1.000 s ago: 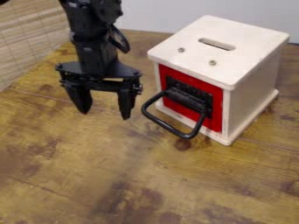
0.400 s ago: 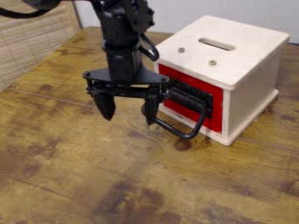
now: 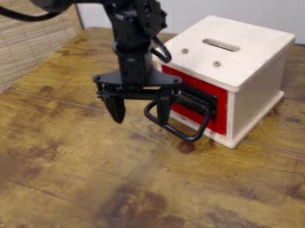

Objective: Close the drawer

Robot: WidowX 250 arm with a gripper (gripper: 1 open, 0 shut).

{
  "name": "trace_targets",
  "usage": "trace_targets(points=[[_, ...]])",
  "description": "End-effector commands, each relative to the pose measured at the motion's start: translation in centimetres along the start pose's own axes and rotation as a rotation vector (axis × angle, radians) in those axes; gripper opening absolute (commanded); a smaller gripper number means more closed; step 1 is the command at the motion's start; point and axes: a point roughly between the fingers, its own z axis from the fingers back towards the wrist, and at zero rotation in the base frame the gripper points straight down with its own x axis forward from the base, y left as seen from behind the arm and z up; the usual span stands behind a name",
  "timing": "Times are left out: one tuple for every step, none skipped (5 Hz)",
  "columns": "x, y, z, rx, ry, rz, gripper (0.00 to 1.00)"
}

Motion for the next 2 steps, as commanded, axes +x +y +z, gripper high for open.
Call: trace_targets(points=[[-0.64, -1.71, 0.59, -0.049, -0.058, -0.023, 1.00], [-0.58, -1.84, 1.28, -0.074, -0.074, -0.023, 1.00]])
